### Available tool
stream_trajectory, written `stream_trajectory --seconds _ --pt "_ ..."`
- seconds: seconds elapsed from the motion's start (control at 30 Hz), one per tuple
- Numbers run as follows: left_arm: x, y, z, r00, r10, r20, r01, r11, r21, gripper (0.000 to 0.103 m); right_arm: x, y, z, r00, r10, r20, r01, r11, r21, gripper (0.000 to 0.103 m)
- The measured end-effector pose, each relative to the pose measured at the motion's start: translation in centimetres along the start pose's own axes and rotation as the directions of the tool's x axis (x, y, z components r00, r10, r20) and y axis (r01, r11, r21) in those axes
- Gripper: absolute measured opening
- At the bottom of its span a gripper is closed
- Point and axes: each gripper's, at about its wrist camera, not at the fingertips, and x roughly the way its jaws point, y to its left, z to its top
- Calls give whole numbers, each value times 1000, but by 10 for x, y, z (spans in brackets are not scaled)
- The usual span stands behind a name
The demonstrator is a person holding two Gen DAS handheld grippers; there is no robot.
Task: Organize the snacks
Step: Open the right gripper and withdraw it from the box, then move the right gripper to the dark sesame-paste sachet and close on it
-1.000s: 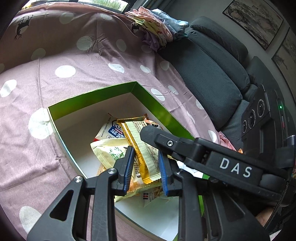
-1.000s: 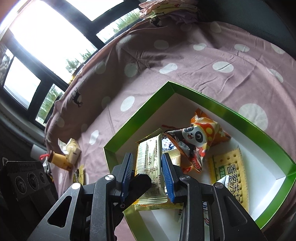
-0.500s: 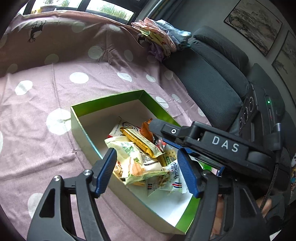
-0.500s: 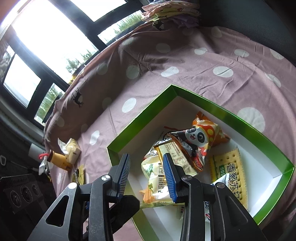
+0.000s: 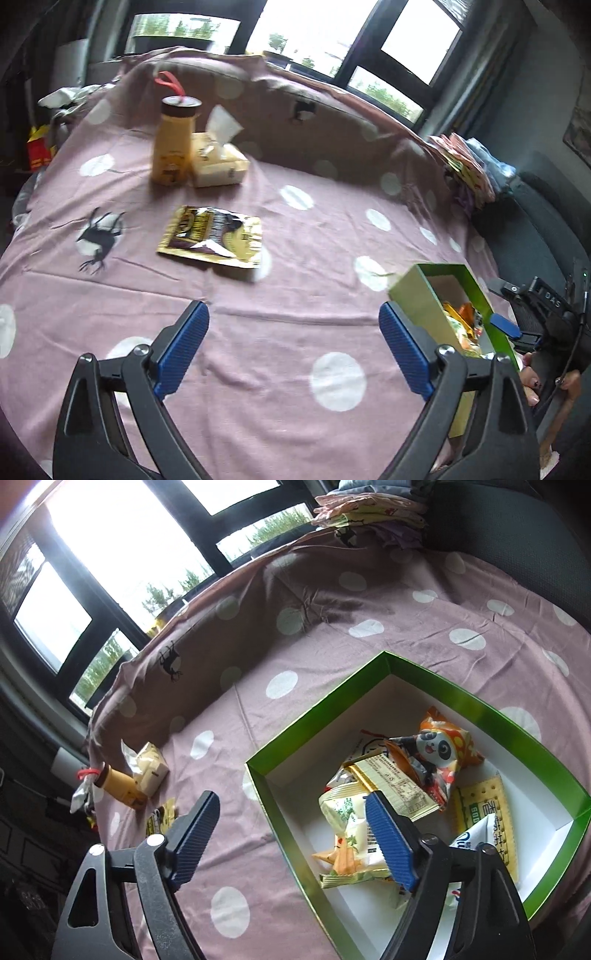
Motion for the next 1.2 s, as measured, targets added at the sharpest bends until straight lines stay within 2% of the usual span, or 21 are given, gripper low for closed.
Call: stream_trajectory --seconds 0.07,0.13,0.2,0.33,0.43,0.53,0.6,0.67,0.73,0.8,0.87,0.93,0.97,1.03,1.07,1.17,1.2 --pt "-1 31 0 995 104 1 -104 993 -57 94 4 15 -5 1000 16 -9 -16 1000 -23 84" --pt "-2 55 4 979 204 10 -202 974 -105 94 10 33 -11 998 47 -30 -49 997 -56 84" --pt "-3 73 5 971 238 22 -232 960 -157 94 19 53 -19 993 98 -66 -104 991 -88 85" --pt "-3 99 5 965 261 -35 -260 929 -265 94 54 103 -34 966 202 -160 -218 972 -90 91" --pt "-1 110 3 944 324 -70 -330 900 -284 94 96 145 -41 940 230 -253 -264 958 -108 91" --pt "-2 118 3 923 378 -78 -384 877 -289 94 142 179 -51 921 210 -328 -267 954 -138 91" --pt "-6 124 4 928 365 -74 -369 875 -314 94 172 197 -61 913 162 -374 -243 953 -180 91" --pt "-8 127 4 943 325 -76 -331 886 -324 94 199 210 -72 906 103 -412 -209 952 -222 90" --pt "-8 128 5 945 317 -77 -324 886 -331 94 214 215 -79 910 67 -409 -179 954 -240 80" --pt "-8 128 5 941 328 -86 -337 883 -328 94 223 219 -85 913 90 -397 -198 950 -240 77" --pt "-7 128 6 940 326 -95 -339 885 -319 94 234 221 -93 902 99 -421 -212 949 -231 64" --pt "-7 128 6 944 315 -94 -328 889 -321 94 231 223 -96 924 79 -375 -185 948 -258 51" --pt "-7 127 6 947 308 -91 -321 891 -321 94 230 224 -97 925 86 -369 -190 948 -257 45" --pt "-8 126 6 950 300 -87 -312 894 -320 94 235 224 -102 902 118 -414 -228 947 -226 8" --pt "-8 125 6 950 299 -87 -311 896 -316 94 237 223 -105 894 120 -431 -232 949 -216 4" --pt "-6 124 6 950 299 -93 -313 899 -306 94 223 223 -108 913 110 -392 -226 938 -262 2" --pt "-6 124 6 951 295 -95 -310 900 -306 94 216 223 -109 913 119 -390 -236 935 -266 2"
